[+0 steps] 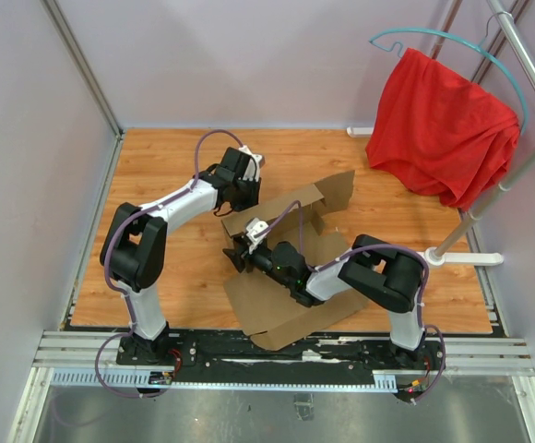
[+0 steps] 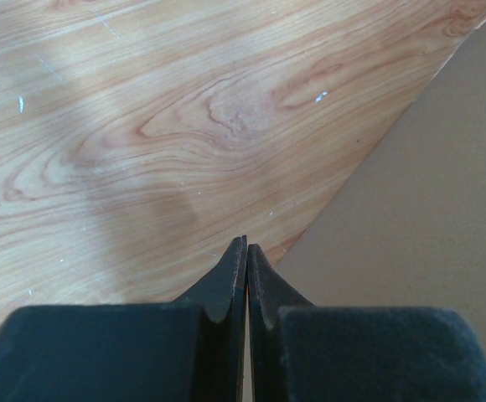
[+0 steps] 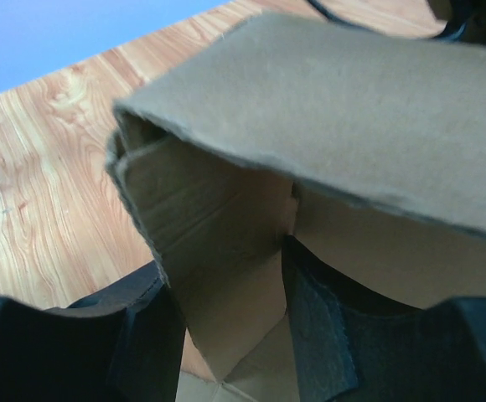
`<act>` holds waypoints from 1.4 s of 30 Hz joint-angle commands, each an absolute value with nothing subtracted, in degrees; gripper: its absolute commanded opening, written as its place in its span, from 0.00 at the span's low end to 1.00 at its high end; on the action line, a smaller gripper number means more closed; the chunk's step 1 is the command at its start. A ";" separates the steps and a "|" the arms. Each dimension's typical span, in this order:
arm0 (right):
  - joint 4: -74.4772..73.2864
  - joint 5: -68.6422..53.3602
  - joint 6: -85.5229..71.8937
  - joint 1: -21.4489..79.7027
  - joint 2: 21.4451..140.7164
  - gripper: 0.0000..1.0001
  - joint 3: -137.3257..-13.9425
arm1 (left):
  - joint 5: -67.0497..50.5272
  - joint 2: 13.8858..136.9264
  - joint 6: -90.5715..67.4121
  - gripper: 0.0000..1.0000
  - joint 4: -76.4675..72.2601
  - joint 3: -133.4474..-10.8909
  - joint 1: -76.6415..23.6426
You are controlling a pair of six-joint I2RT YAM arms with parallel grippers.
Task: Fold the paper box
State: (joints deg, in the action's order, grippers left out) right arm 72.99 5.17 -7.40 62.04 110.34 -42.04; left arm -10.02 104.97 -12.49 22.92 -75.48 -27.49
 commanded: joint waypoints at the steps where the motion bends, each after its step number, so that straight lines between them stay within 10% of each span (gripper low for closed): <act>1: 71.36 6.54 -8.46 62.20 111.66 0.46 -41.88 | -11.03 105.30 -12.30 0.04 23.97 -76.01 -27.34; 7: 71.22 10.45 -8.97 63.75 111.62 0.33 -39.79 | -11.52 105.31 -12.48 0.04 23.91 -76.08 -27.22; 11: 71.66 8.44 -9.88 63.81 112.96 0.01 -40.67 | -11.92 105.23 -12.48 0.04 23.91 -75.91 -27.25; 16: 70.05 6.96 -9.81 63.86 113.19 0.01 -42.53 | -11.78 105.12 -12.26 0.04 23.94 -75.86 -27.25; 22: 69.48 8.40 -9.49 63.83 108.31 0.77 -38.61 | -11.27 105.03 -12.14 0.04 24.17 -76.13 -27.25; 42: 22.13 19.25 -4.46 61.94 64.28 0.80 -29.34 | -9.76 101.83 -12.63 0.05 23.68 -75.91 -25.43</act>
